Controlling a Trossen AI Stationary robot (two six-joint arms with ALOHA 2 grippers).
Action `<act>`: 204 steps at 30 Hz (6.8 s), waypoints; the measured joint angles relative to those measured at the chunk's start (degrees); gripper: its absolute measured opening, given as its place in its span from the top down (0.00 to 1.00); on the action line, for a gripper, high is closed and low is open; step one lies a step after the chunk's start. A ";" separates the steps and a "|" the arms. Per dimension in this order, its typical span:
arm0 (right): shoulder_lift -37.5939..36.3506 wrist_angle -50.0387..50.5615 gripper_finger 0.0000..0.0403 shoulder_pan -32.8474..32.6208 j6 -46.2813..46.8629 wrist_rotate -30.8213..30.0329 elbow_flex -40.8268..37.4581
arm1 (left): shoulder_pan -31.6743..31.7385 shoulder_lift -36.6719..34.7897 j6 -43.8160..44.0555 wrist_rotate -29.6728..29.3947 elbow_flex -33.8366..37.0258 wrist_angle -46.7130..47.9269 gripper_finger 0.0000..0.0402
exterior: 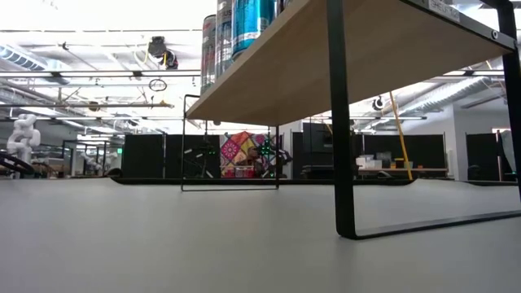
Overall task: Place canned beverage on shelf
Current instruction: Put the bottom white-yellow soda can on the shelf aligned with the other white-yellow soda can, then put the white-yellow soda can on the shelf aligned with the other white-yellow soda cans
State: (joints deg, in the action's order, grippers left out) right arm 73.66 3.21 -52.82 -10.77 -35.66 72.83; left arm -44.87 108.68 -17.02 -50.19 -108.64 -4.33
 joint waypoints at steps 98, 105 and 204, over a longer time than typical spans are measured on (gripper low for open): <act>-8.17 -12.91 0.33 18.25 8.52 13.95 -23.16 | 4.84 -2.00 3.29 0.58 0.07 7.47 0.11; -11.87 -12.82 0.33 17.91 8.62 13.24 -23.16 | 4.73 -2.00 4.42 0.57 0.07 8.14 0.11; 0.26 74.51 0.32 -3.67 73.16 27.84 4.36 | 5.48 0.62 12.19 3.05 0.07 10.87 0.11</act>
State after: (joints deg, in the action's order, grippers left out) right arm 73.92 77.73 -56.49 62.39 -7.81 77.19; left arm -39.39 109.30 -4.84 -47.13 -108.57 6.54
